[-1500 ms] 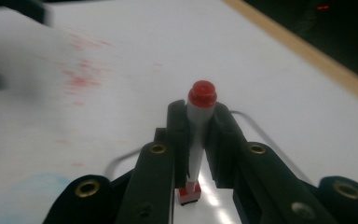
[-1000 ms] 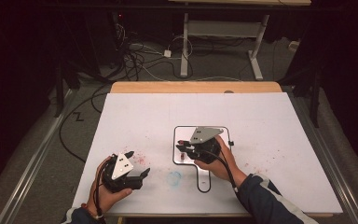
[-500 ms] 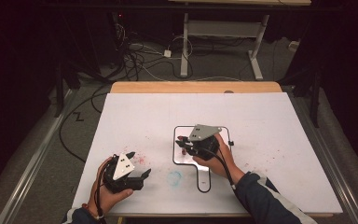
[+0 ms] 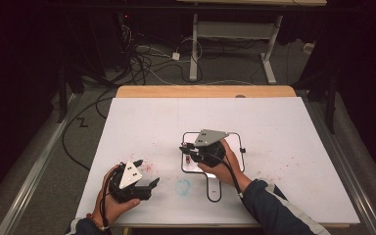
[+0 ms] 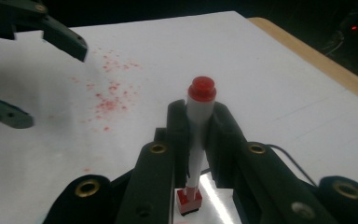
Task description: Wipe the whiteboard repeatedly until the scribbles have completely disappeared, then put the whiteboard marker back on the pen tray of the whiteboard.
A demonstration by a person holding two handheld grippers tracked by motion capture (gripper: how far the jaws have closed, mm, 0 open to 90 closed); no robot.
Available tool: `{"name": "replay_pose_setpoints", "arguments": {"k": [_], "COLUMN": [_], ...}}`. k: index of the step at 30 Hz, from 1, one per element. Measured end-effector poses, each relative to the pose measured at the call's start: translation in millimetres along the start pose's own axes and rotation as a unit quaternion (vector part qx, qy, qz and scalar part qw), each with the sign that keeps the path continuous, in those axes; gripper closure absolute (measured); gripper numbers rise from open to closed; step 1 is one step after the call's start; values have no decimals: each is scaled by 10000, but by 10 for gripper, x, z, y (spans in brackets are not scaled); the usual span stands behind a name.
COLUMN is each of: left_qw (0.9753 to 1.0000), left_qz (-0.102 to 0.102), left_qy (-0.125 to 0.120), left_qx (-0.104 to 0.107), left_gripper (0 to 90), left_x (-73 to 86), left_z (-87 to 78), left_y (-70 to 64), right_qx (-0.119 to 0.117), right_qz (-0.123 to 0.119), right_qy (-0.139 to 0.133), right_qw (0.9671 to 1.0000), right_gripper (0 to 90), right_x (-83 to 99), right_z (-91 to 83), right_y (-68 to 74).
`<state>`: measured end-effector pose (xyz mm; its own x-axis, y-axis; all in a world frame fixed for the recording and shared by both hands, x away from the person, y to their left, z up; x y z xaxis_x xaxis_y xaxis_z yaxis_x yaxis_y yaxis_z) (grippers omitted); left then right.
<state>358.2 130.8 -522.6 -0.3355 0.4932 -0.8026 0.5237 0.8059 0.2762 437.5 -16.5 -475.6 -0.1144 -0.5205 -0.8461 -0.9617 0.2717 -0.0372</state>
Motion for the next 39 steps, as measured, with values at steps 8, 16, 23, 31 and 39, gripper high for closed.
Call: {"name": "replay_pose_setpoints", "arguments": {"k": [8, 16, 23, 31, 39], "left_qw": [10000, 10000, 10000, 10000, 9999], "left_qz": [2, -8, 6, 57, 142], "left_qy": [10, 29, 69, 52, 65], "left_qx": [22, 30, 67, 60, 40], "left_gripper": [190, 190, 190, 190, 190], "left_x": [4, 18, 18, 11, 9], "left_z": [4, -4, 32, 28, 35], "left_y": [-5, 3, -14, -20, -33], "right_qx": [470, -417, -453, 203, 516], "right_qz": [-3, 120, 11, 462, 687], "right_qy": [-91, -1, 71, -225, -427], "right_qw": [9989, 9991, 9989, 9985, 9954], "right_gripper": [817, 816, 816, 816, 815], "right_x": [11, 25, 119, 220, 221], "right_z": [15, -46, -219, -641, -1204], "right_y": [-425, -92, 116, -241, -255]}}
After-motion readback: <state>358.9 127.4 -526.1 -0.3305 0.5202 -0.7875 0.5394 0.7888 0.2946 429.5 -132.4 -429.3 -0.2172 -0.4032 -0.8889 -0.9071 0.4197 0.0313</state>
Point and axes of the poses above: each handheld gripper's, and its own axes: z roughly forward along the jaws, x roughly out of its underside, y roughly to its left, the point moved 10 cm from there along z, roughly forward along the jaws, and after that the axes turned 13 degrees about -x, right-handed, at the moved point
